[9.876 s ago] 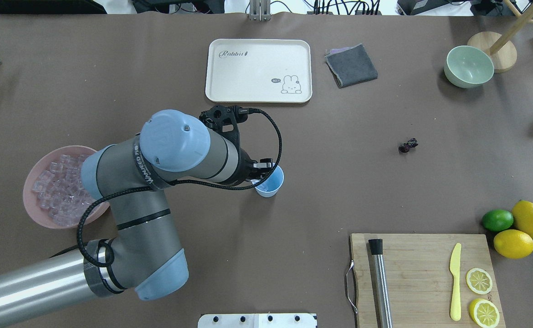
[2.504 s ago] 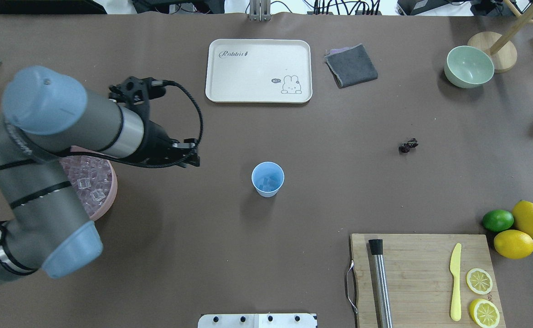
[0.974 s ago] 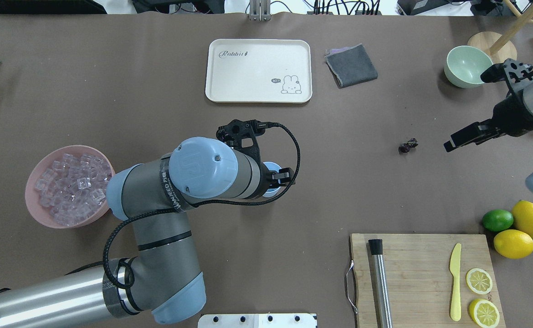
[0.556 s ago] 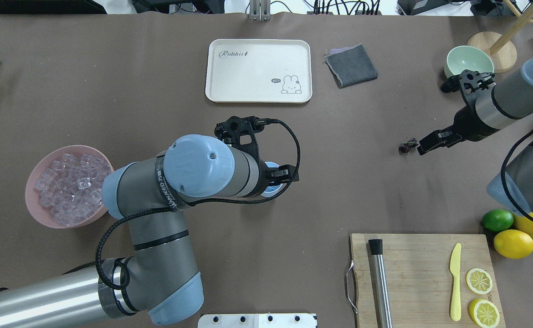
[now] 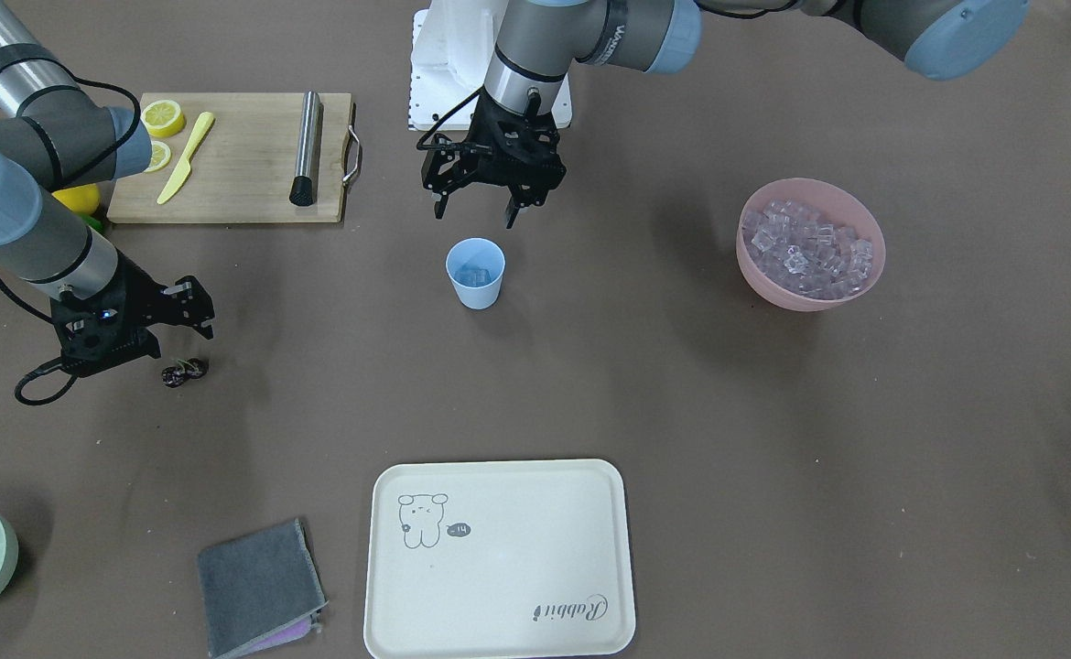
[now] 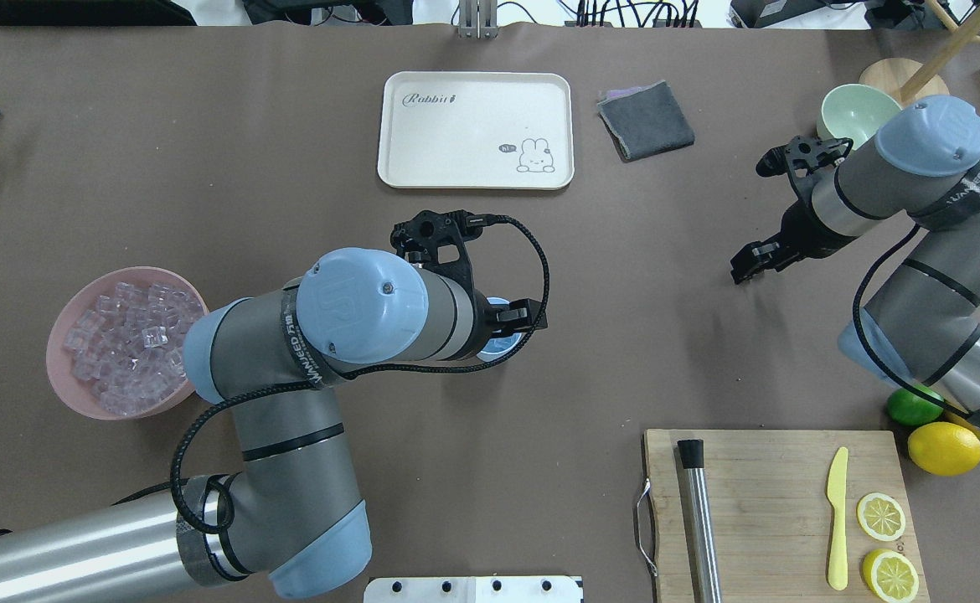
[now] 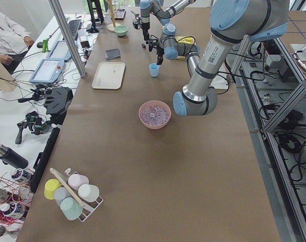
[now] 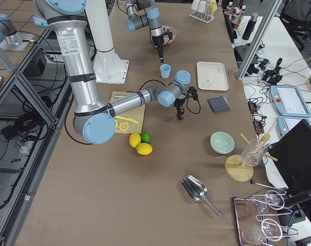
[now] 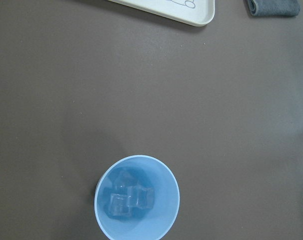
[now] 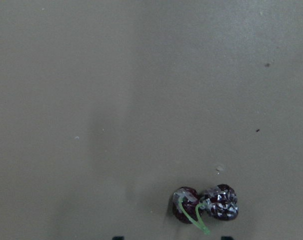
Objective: Put ice and cherries in cup
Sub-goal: 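Grasp the dark cherry pair with the right gripper while the left gripper releases ice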
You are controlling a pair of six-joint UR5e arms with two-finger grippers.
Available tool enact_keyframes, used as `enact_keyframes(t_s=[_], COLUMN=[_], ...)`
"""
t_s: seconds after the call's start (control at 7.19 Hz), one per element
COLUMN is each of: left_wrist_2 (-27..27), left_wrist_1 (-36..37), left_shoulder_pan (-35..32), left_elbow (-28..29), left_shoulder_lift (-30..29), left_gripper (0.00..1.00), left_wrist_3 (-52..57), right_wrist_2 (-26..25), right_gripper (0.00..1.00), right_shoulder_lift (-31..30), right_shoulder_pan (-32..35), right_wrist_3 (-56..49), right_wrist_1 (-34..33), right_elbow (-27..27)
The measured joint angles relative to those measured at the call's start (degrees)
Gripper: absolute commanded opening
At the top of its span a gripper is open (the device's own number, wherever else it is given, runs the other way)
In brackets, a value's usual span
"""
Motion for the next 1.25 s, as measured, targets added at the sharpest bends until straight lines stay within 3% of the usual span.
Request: enact_keyframes(t_s=[0.42, 0.7, 0.83, 1.25], left_wrist_2=[0.0, 0.0, 0.0, 0.2], left_wrist_1=[0.3, 0.3, 0.3, 0.3], left_shoulder_pan=[-0.1, -0.2, -0.2, -0.2], left_elbow=[-0.1, -0.1, -0.1, -0.3], left_shoulder_lift=[0.4, 0.5, 0.5, 0.7], left_gripper=[0.94, 0.94, 0.94, 0.94], left_wrist_3=[0.0, 0.0, 0.0, 0.0], right_wrist_2=[-1.7, -2.2, -2.3, -2.1], right_gripper=[0.59, 0.14, 0.00, 0.00], right_shoulder_lift=[0.6, 0.2, 0.2, 0.3], right_shoulder_pan=[-0.2, -0.2, -0.2, 0.0], right_wrist_3=[-0.5, -0.6, -0.6, -0.6], right_wrist_1=[0.2, 1.4, 1.6, 1.8], right_elbow=[-0.7, -1.2, -1.3, -1.2])
